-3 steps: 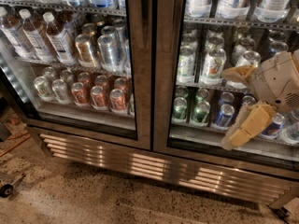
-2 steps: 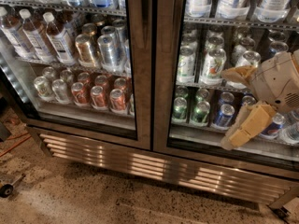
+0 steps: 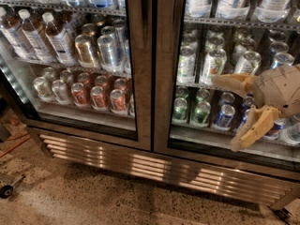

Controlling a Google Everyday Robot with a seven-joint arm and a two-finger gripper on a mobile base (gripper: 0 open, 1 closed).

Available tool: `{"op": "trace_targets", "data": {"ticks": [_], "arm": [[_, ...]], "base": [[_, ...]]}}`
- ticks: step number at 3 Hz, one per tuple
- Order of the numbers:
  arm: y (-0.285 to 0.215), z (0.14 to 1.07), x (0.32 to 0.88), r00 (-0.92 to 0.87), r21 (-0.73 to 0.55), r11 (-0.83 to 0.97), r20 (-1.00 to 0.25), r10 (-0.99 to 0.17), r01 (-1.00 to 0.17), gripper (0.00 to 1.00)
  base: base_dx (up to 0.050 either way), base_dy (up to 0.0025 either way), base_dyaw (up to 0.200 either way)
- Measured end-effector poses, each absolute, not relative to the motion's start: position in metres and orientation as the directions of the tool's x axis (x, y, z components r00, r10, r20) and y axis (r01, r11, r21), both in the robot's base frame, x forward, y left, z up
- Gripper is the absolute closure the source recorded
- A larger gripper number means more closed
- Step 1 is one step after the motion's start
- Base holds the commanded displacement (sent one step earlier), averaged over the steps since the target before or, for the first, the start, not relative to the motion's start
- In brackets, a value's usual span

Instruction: Open right fridge door

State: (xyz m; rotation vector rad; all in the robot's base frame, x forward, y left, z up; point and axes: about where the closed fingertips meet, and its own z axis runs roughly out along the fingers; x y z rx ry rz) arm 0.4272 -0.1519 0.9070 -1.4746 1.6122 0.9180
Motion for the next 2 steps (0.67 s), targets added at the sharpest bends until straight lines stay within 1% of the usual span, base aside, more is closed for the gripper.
{"op": "trace_targets", "data": {"ticks": [1, 2], "arm": [[-0.1517, 0.9115, 0.4261, -0.047, 0.048, 0.001, -0.953, -0.299, -0.999, 0.0], [-0.1495, 0.9113, 0.4275, -0.051, 0.053, 0.001, -0.955, -0.291, -0.999, 0.0]], "base": [[0.0, 0.0, 0.0], [0.0, 0.0, 0.0]]}}
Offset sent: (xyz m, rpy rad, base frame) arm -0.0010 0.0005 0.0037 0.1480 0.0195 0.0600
